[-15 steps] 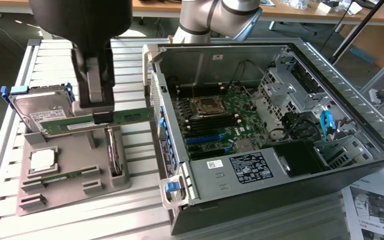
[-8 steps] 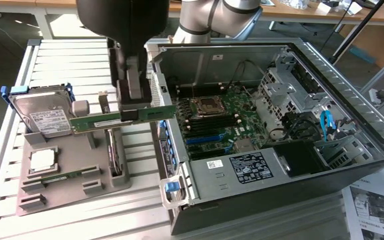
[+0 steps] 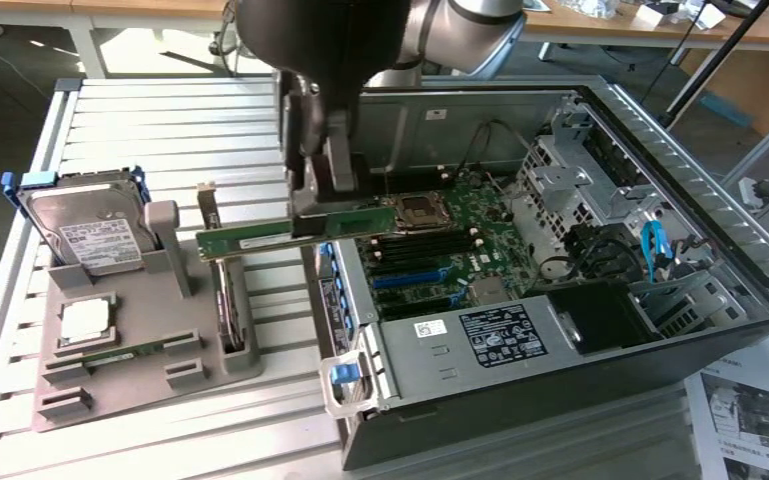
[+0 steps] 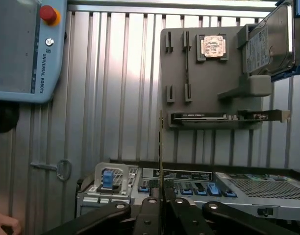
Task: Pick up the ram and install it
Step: 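Pick up the ram and move it above insertion slot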
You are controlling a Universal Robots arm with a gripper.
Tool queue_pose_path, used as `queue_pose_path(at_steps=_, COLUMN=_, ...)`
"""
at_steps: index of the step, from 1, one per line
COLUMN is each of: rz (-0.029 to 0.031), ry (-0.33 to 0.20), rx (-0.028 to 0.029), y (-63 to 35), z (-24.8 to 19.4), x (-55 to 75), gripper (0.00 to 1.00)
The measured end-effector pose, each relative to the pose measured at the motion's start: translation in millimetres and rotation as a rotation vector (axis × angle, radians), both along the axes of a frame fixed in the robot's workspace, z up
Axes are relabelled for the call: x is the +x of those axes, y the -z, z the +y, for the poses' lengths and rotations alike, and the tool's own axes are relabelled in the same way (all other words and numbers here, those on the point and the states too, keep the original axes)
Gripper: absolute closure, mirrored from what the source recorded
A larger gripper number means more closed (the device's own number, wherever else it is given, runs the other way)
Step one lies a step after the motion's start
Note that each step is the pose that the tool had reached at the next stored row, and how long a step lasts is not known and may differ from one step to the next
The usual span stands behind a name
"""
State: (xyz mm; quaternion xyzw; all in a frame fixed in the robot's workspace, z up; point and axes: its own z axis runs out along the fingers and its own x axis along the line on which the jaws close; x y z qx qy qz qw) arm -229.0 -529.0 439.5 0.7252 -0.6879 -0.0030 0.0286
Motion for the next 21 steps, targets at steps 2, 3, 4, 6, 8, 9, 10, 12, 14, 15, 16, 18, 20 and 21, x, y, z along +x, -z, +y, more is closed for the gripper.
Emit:
queue_pose_path(at_steps=2, rz=0.0004, ry=0.0, rx=-0.0001, y=0.0, z=0.0, x=8.5, gripper=0.87)
queue_pose_path(at_steps=3, rz=0.0005, ry=0.0, rx=-0.0002, y=0.0, z=0.0, x=12.9, gripper=0.87)
queue_pose_path(at_steps=4, rz=0.0007, ry=0.0, rx=-0.0001, y=0.0, z=0.0, x=18.1, gripper=0.87)
queue_pose_path(at_steps=6, rz=0.0012, ry=0.0, rx=-0.0002, y=0.0, z=0.0, x=31.1, gripper=0.87)
queue_pose_path(at_steps=8, rz=0.0016, ry=0.0, rx=-0.0003, y=0.0, z=0.0, x=39.9, gripper=0.87)
queue_pose_path(at_steps=9, rz=0.0017, ry=0.0, rx=-0.0003, y=0.0, z=0.0, x=44.1, gripper=0.87)
queue_pose_path(at_steps=10, rz=0.0019, ry=0.0, rx=-0.0004, y=0.0, z=0.0, x=50.4, gripper=0.87)
queue_pose_path(at_steps=12, rz=0.0023, ry=0.0, rx=-0.0004, y=0.0, z=0.0, x=61.0, gripper=0.87)
queue_pose_path(at_steps=14, rz=0.0028, ry=0.0, rx=-0.0007, y=0.0, z=0.0, x=71.9, gripper=0.87)
queue_pose_path(at_steps=15, rz=0.003, ry=0.0, rx=-0.0008, y=0.0, z=0.0, x=76.2, gripper=0.87)
queue_pose_path(at_steps=16, rz=0.0031, ry=0.0, rx=-0.0009, y=0.0, z=0.0, x=80.0, gripper=0.87)
queue_pose_path(at_steps=18, rz=0.0038, ry=0.0, rx=-0.0012, y=0.0, z=0.0, x=97.0, gripper=0.87)
queue_pose_path(at_steps=20, rz=0.0044, ry=0.0, rx=-0.0017, y=0.0, z=0.0, x=108.5, gripper=0.87)
queue_pose_path(at_steps=21, rz=0.0045, ry=0.0, rx=-0.0019, y=0.1, z=0.0, x=112.7, gripper=0.87)
